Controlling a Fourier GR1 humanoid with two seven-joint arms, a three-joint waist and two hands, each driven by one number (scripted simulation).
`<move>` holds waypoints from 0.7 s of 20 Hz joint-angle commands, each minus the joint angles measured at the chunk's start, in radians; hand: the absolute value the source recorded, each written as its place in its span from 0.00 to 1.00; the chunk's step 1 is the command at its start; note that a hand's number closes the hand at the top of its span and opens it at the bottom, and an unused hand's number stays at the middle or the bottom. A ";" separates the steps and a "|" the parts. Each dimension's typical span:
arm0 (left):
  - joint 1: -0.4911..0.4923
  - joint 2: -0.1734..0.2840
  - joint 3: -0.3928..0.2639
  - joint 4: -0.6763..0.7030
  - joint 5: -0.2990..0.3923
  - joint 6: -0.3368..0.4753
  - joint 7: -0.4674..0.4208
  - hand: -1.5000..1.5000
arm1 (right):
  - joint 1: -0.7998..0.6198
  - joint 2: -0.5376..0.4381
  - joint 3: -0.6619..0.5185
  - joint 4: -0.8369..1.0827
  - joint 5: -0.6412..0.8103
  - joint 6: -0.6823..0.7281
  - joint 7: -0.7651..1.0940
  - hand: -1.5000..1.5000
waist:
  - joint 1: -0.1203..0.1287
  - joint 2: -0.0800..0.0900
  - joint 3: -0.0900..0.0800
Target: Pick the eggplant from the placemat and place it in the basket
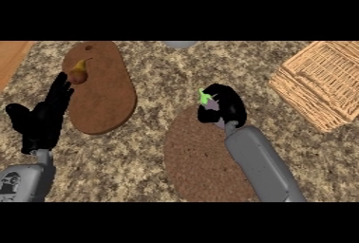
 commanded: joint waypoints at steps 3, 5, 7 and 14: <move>-0.014 0.002 -0.005 0.028 0.015 -0.038 -0.019 0.50 | 0.020 0.012 -0.006 -0.057 -0.063 -0.446 -0.208 1.00 | 0.036 0.009 0.002; 0.001 -0.003 -0.017 0.006 -0.003 -0.025 -0.010 0.50 | 0.001 0.012 0.052 -0.079 -0.084 -0.549 -0.203 1.00 | 0.034 -0.001 0.000; -0.036 0.005 0.001 0.041 -0.009 -0.017 -0.002 0.50 | -0.030 0.012 0.076 -0.065 -0.106 -0.594 -0.220 1.00 | 0.013 -0.002 -0.001; 0.056 0.001 -0.001 -0.059 -0.007 -0.030 0.010 0.50 | -0.299 -0.035 -0.035 0.034 0.090 -0.552 0.054 1.00 | 0.003 -0.009 -0.002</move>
